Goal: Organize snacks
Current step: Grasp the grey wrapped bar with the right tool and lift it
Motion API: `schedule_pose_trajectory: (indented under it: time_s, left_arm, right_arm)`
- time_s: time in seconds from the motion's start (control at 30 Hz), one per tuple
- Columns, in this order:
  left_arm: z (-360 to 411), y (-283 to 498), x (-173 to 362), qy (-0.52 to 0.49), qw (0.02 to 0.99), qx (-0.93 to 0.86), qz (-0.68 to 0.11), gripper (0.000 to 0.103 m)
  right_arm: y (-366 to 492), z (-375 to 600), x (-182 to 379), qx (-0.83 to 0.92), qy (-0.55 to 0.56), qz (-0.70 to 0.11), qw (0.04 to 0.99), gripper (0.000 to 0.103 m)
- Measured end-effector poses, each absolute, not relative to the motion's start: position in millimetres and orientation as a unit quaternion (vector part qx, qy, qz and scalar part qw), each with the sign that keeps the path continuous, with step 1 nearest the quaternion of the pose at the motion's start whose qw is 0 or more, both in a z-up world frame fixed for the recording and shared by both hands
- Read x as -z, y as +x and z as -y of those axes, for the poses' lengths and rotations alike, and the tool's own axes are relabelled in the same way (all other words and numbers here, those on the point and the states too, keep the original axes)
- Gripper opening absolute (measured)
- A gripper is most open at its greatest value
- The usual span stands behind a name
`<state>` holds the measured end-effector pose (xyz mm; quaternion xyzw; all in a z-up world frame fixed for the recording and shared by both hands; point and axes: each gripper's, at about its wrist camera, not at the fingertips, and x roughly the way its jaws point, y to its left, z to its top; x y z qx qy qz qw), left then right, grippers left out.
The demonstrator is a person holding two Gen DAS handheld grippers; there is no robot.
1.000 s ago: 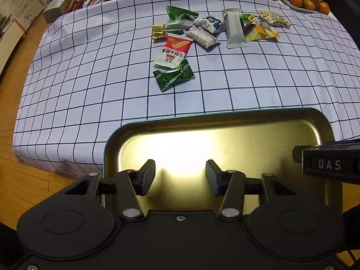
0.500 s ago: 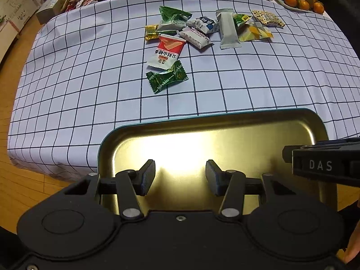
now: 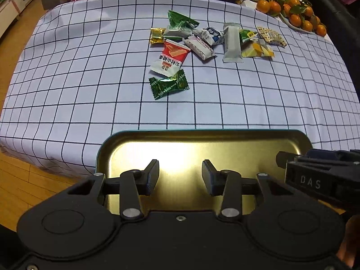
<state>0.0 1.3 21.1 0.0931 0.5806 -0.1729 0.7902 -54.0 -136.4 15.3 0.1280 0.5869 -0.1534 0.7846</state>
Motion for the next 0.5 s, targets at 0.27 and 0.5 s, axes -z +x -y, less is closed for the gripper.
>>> schedule_pose_trajectory:
  time_s: [0.27,0.5]
  left_arm:
    - [-4,48,-62,0.082,0.824,0.151,-0.539,0.05]
    - [5,99,-80,0.103,0.835,0.149,-0.519,0.05]
  right_arm:
    - [-34,138,-31,0.132,0.12,-0.58,0.795,0.046]
    - [-1,163,-41,0.13,0.18,-0.572,0.789,0.046]
